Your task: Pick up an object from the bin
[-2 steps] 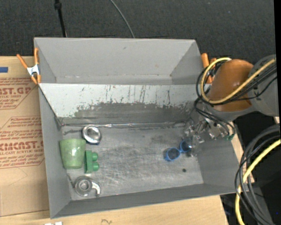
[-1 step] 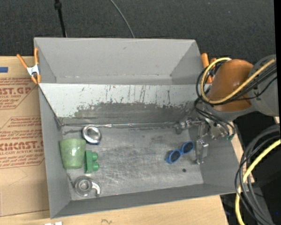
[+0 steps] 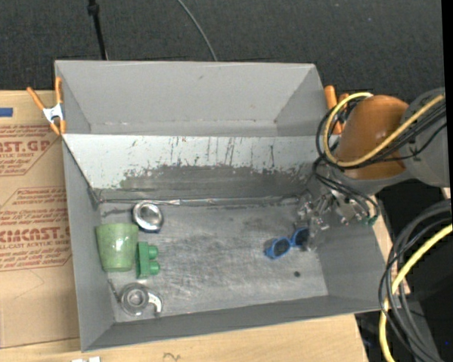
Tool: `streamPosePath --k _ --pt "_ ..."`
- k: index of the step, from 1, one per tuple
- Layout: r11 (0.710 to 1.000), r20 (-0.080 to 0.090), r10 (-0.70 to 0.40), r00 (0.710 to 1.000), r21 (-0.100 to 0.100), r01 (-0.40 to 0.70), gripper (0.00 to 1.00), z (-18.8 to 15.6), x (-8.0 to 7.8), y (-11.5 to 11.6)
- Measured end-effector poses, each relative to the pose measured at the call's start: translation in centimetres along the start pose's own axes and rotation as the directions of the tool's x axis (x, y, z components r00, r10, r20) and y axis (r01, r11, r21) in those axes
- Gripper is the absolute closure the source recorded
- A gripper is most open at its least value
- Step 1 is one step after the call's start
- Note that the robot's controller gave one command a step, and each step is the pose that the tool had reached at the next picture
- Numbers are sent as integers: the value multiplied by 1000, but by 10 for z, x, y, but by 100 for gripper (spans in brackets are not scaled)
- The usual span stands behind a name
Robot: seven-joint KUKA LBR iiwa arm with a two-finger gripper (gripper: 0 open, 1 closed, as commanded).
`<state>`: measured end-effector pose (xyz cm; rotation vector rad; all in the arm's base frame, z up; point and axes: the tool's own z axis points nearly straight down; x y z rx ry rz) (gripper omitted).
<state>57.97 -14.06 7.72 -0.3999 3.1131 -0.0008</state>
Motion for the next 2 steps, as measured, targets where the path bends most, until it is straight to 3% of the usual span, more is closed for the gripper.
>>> streamPosePath --k 1,2 --pt "955 6 -298 955 4 298 100 -170 -4 37" --pt "851 -1 -525 851 -4 525 100 -146 10 58"
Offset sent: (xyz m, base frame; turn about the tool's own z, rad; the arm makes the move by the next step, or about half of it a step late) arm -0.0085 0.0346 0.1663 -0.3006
